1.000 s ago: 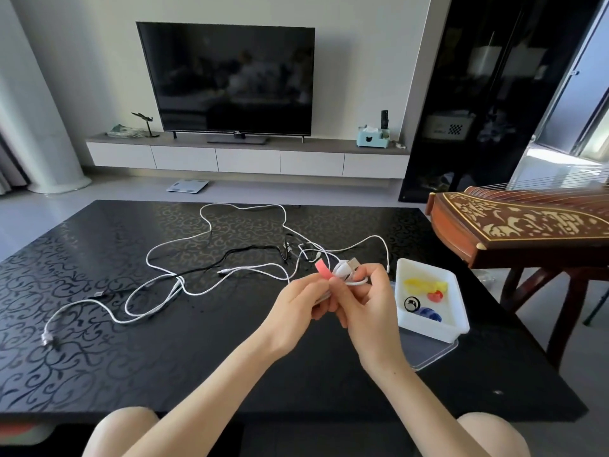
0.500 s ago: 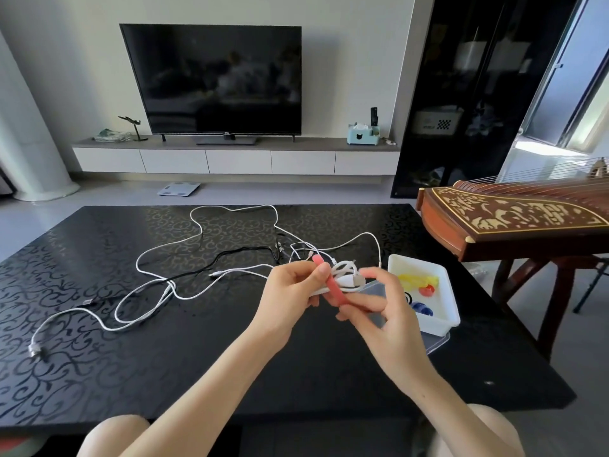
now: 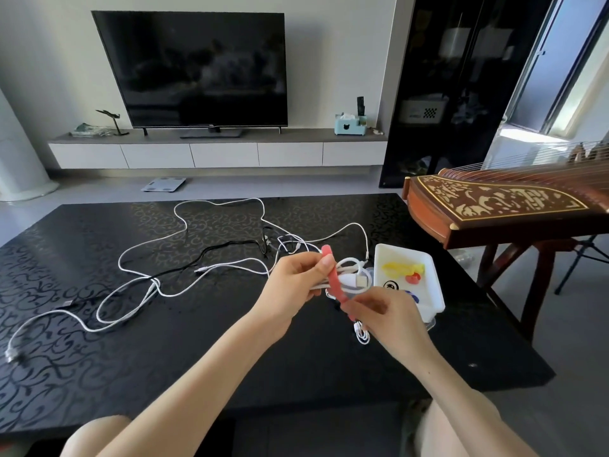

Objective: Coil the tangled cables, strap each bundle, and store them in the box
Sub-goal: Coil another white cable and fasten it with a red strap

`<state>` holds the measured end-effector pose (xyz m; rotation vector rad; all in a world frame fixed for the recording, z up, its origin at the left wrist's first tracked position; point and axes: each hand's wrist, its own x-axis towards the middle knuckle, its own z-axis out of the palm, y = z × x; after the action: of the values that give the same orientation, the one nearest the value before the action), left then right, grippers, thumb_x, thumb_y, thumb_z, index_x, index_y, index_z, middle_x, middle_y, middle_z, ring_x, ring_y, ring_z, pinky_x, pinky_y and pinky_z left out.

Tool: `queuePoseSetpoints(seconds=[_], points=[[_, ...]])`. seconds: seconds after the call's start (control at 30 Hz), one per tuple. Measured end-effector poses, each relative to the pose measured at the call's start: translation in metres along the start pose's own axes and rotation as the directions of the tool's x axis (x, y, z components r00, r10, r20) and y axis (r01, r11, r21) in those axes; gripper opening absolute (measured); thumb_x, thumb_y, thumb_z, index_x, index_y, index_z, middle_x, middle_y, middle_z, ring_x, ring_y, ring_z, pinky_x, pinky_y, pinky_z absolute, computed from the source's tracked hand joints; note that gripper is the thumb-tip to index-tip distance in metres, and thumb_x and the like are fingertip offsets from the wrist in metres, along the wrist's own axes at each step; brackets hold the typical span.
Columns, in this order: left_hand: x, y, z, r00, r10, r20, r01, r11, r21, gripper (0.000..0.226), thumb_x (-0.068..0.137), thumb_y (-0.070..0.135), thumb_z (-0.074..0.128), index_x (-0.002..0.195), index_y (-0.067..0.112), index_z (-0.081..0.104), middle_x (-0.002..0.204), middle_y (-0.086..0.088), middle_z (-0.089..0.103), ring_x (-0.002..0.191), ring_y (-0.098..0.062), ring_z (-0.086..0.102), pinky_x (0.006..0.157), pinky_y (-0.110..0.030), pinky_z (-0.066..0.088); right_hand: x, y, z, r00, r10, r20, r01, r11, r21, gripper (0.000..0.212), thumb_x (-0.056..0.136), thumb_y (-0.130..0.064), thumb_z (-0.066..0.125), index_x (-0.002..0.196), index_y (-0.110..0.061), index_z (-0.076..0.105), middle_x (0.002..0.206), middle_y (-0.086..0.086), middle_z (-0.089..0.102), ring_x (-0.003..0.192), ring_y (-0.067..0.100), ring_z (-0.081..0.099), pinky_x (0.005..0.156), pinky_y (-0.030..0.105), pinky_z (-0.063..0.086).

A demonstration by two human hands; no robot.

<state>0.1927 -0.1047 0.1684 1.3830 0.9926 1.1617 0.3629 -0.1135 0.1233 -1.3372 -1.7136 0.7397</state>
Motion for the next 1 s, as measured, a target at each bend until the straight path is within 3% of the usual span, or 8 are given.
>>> queuePoseSetpoints(seconds=[0.1, 0.23, 0.33, 0.4, 0.53, 0.7, 0.9, 1.0], points=[[-0.003, 0.003, -0.003, 0.993, -0.056, 0.104, 0.055, 0.998, 0.011, 0.037, 0.094, 0.023, 0.056, 0.059, 0.016, 0.065, 0.062, -0.001, 0.061, 0.048, -0.001, 0.042, 0.043, -0.009, 0.028, 0.010, 0.000, -0.005, 0.994, -0.085, -0.064, 0.073, 0.984, -0.165, 0.016, 0.081, -0.037, 0.070, 0.067, -0.030, 0.068, 0.065, -0.010, 0.063, 0.065, 0.003, 0.058, 0.056, 0.029, 0.042], [-0.007, 0.004, -0.011, 0.975, -0.132, 0.176, 0.112, 0.986, 0.122, 0.036, 0.093, 0.021, 0.056, 0.058, 0.013, 0.059, 0.057, 0.014, 0.060, 0.052, 0.010, 0.051, 0.041, -0.007, 0.028, 0.013, -0.005, -0.016, 0.966, -0.237, -0.104, 0.195, 0.930, -0.310, 0.010, 0.075, -0.029, 0.077, 0.067, -0.025, 0.071, 0.048, -0.013, 0.050, 0.052, 0.001, 0.051, 0.049, 0.020, 0.033], [-0.011, 0.002, -0.014, 0.967, -0.140, 0.211, 0.123, 0.988, 0.093, 0.033, 0.092, 0.014, 0.057, 0.059, 0.013, 0.060, 0.059, 0.013, 0.060, 0.074, 0.010, 0.060, 0.050, -0.004, 0.036, 0.011, -0.012, -0.014, 0.990, -0.140, -0.003, 0.139, 0.988, -0.070, 0.012, 0.076, -0.032, 0.075, 0.075, -0.021, 0.073, 0.053, -0.009, 0.063, 0.054, -0.002, 0.059, 0.055, 0.012, 0.044], [-0.015, 0.000, -0.014, 0.963, -0.125, 0.240, 0.109, 0.991, 0.081, 0.028, 0.090, 0.013, 0.058, 0.063, 0.007, 0.062, 0.063, 0.010, 0.059, 0.072, -0.001, 0.063, 0.060, -0.009, 0.043, 0.010, -0.017, -0.014, 0.991, -0.048, 0.128, 0.026, 0.986, 0.165, 0.006, 0.083, -0.020, 0.071, 0.088, -0.018, 0.073, 0.076, -0.005, 0.074, 0.074, 0.006, 0.070, 0.071, 0.021, 0.054], [-0.022, -0.008, -0.013, 0.964, -0.098, 0.245, 0.069, 0.990, 0.124, 0.027, 0.086, 0.019, 0.062, 0.065, 0.002, 0.063, 0.068, 0.012, 0.056, 0.066, -0.008, 0.060, 0.073, -0.026, 0.046, 0.006, -0.030, -0.017, 0.959, 0.031, 0.282, -0.196, 0.792, 0.578, 0.020, 0.093, -0.006, 0.053, 0.092, -0.010, 0.072, 0.089, 0.015, 0.074, 0.086, 0.027, 0.072, 0.070, 0.026, 0.056], [-0.026, -0.014, -0.014, 0.966, -0.048, 0.253, 0.013, 0.991, 0.137, 0.034, 0.079, 0.033, 0.062, 0.062, 0.004, 0.066, 0.070, 0.011, 0.056, 0.067, -0.008, 0.059, 0.073, -0.030, 0.048, 0.004, -0.036, -0.011, 0.974, 0.102, 0.202, -0.193, 0.844, 0.501, 0.012, 0.091, -0.002, 0.057, 0.100, -0.008, 0.058, 0.077, 0.014, 0.073, 0.072, 0.027, 0.072, 0.060, 0.026, 0.056], [-0.026, -0.019, -0.017, 0.970, -0.042, 0.239, 0.004, 0.988, 0.154, 0.039, 0.078, 0.041, 0.065, 0.059, 0.007, 0.066, 0.072, 0.011, 0.057, 0.065, -0.010, 0.061, 0.066, -0.027, 0.048, 0.002, -0.038, -0.011, 0.974, 0.087, 0.208, -0.146, 0.946, 0.289, 0.006, 0.086, -0.009, 0.066, 0.083, -0.006, 0.070, 0.071, 0.005, 0.073, 0.066, 0.016, 0.070, 0.054, 0.023, 0.054], [-0.027, -0.019, -0.018, 0.970, -0.078, 0.230, 0.036, 0.983, 0.182, 0.034, 0.086, 0.026, 0.065, 0.053, 0.018, 0.066, 0.071, 0.011, 0.056, 0.063, -0.010, 0.061, 0.065, -0.027, 0.049, 0.002, -0.040, -0.011, 0.975, 0.083, 0.208, -0.138, 0.954, 0.267, 0.012, 0.083, -0.007, 0.068, 0.073, -0.012, 0.072, 0.062, -0.004, 0.070, 0.057, 0.007, 0.062, 0.051, 0.020, 0.049]])
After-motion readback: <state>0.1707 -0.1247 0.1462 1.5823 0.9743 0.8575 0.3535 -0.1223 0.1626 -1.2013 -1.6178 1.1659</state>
